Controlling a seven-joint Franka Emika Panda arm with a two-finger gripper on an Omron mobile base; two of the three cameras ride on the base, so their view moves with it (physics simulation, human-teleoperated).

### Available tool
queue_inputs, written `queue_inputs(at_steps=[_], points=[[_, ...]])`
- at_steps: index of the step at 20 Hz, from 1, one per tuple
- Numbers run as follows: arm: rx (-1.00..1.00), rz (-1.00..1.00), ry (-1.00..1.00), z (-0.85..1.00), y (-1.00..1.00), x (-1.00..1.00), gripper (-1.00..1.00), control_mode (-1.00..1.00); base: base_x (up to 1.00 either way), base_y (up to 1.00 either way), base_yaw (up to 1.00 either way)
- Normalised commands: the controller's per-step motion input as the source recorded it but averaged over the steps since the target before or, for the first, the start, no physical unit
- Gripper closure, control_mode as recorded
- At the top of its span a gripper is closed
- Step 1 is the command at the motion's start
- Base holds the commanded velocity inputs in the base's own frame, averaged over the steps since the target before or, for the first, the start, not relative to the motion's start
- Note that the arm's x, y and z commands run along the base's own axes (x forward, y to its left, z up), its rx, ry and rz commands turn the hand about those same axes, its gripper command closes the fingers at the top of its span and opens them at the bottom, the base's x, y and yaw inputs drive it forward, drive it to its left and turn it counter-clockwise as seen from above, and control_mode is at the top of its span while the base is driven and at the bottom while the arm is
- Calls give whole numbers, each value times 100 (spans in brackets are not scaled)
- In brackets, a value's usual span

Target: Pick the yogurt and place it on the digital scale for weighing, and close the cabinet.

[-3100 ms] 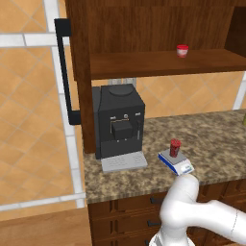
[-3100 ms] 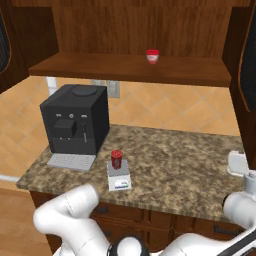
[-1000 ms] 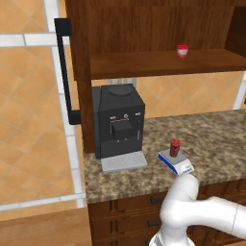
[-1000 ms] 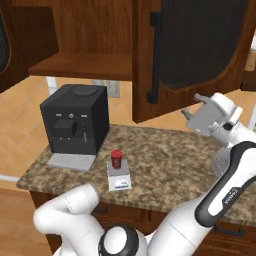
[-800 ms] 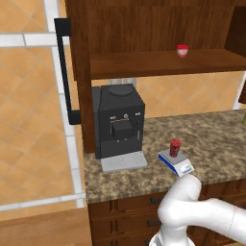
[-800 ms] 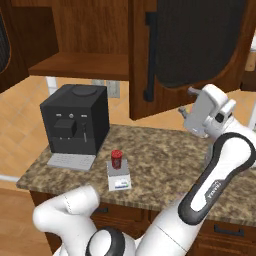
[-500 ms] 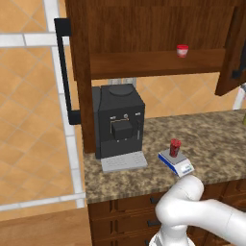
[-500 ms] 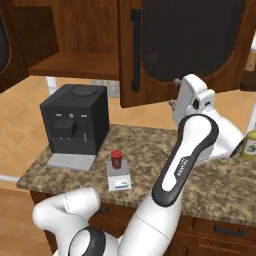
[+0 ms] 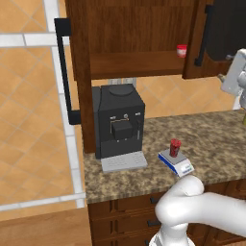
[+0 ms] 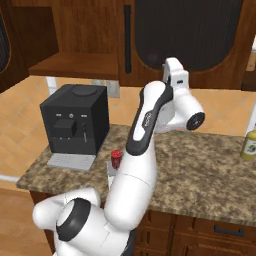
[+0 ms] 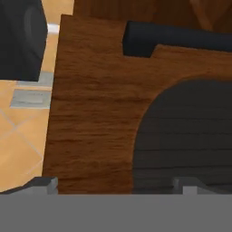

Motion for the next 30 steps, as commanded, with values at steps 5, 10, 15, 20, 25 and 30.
queue_inputs(at_steps=[5, 10, 15, 20, 25, 30], points=[[3, -17, 2, 52, 16, 92, -100, -100, 0, 0, 0], [3, -12, -5, 32, 10, 55, -100, -100, 0, 0, 0], [9, -5, -15, 44, 0, -52, -100, -100, 0, 0, 0], [17, -1, -26, 0, 11, -99, -100, -100, 0, 0, 0], [22, -1, -38, -23, 78, -77, -100, -100, 0, 0, 0], [39, 0, -47, -61, 89, -19, -100, -100, 0, 0, 0]])
